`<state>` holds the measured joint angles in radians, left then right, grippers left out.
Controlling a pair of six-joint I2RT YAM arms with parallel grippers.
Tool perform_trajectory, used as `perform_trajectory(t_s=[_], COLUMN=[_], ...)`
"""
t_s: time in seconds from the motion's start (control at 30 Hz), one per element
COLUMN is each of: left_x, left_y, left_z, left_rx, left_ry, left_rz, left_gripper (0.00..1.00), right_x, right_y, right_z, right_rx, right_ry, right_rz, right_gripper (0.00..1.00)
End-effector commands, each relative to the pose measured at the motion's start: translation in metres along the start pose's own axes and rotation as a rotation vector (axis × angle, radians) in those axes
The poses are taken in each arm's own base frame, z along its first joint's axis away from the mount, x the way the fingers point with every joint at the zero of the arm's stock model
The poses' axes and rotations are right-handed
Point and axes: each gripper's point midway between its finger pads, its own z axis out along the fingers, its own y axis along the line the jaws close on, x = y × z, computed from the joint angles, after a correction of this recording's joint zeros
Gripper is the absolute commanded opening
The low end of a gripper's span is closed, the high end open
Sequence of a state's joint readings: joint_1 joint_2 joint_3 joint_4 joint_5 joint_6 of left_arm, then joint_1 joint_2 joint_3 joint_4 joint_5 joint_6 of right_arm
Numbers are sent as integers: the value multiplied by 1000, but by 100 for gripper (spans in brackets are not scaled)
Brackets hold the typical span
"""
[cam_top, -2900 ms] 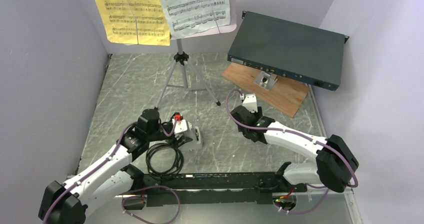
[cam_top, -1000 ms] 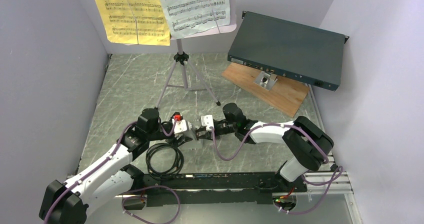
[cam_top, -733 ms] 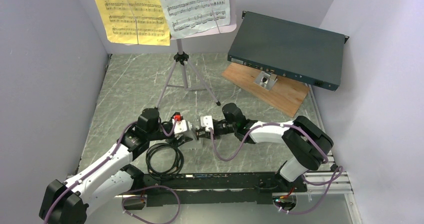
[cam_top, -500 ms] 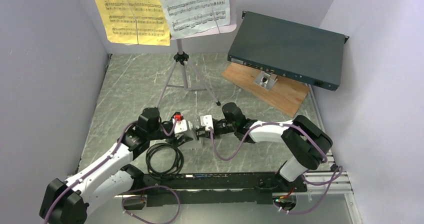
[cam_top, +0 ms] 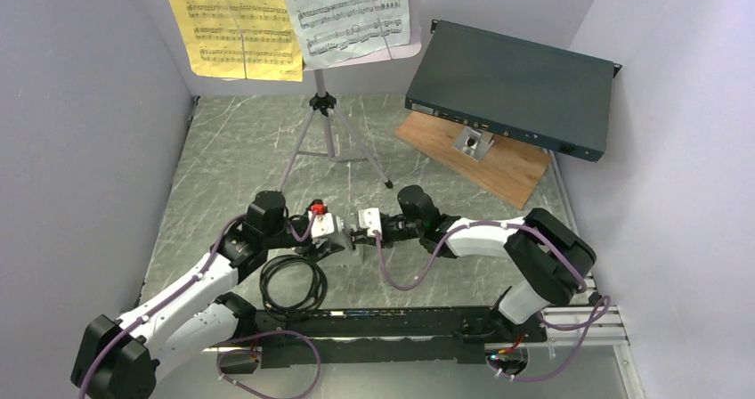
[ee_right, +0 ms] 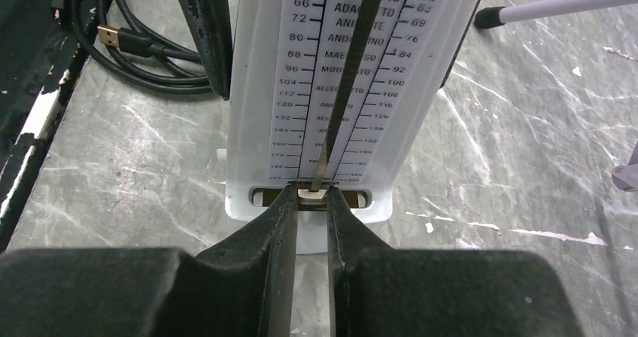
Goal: Set up the instrument practice props
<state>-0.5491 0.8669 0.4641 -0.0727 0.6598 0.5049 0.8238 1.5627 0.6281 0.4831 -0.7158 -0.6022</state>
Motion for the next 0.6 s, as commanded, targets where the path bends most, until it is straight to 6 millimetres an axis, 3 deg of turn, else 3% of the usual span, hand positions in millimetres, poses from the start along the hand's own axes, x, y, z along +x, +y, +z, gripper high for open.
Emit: perform_trajectory(t_s=[0.0,0.13,0.57], left_x=[-15,-13,-16], left_y=[0,-2,-3], left_z=[3,3,4], left_rx=[36,51,60], left_ry=[-42,-35,-42], left_rz=[52,45,44], left_gripper=[0,0,0], right_x=[-24,-37,-49], right_y=[1,4,5], right_z=[-5,-10,-15], right_rx=[1,4,18], right_ry=[-78,-131,-187], right_rz=[-67,-85,-91], right_gripper=[0,0,0])
